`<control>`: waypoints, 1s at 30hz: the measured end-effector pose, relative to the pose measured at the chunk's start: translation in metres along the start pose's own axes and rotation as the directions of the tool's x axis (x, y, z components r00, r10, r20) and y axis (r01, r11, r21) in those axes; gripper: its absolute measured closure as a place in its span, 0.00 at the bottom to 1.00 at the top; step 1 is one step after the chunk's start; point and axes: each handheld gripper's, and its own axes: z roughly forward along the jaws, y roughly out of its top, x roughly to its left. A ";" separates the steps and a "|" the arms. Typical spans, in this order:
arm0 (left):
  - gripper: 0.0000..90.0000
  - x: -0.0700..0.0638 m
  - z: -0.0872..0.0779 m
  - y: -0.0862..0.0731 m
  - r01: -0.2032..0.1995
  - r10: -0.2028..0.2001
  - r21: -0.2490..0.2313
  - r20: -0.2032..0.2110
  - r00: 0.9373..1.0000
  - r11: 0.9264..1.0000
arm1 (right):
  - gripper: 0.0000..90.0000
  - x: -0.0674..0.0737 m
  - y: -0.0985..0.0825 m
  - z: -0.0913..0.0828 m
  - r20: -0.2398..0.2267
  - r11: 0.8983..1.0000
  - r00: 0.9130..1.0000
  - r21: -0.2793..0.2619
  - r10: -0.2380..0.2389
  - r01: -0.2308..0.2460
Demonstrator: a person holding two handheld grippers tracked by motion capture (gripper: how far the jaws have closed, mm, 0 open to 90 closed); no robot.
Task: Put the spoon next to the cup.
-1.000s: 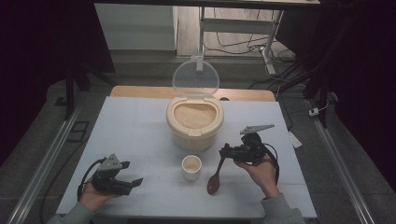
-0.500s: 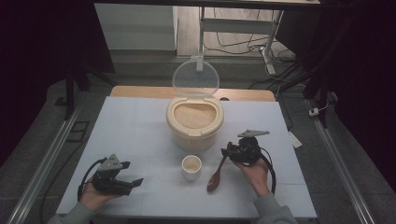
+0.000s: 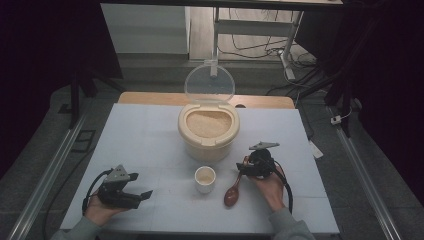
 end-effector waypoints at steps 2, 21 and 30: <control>0.17 0.000 0.000 0.000 0.000 0.000 0.000 -0.001 1.000 1.000 | 0.45 0.000 0.000 0.000 0.012 1.000 1.000 -0.015 0.006 -0.006; 0.16 0.004 -0.005 -0.001 0.012 -0.013 -0.042 -0.030 0.999 0.999 | 0.41 -0.005 -0.009 -0.060 -0.161 0.961 0.972 -0.246 -0.172 0.129; 0.16 0.001 -0.005 -0.001 -0.007 0.005 -0.060 -0.030 1.000 0.998 | 0.41 -0.003 -0.039 -0.090 -0.170 0.933 0.954 -0.308 -0.246 0.185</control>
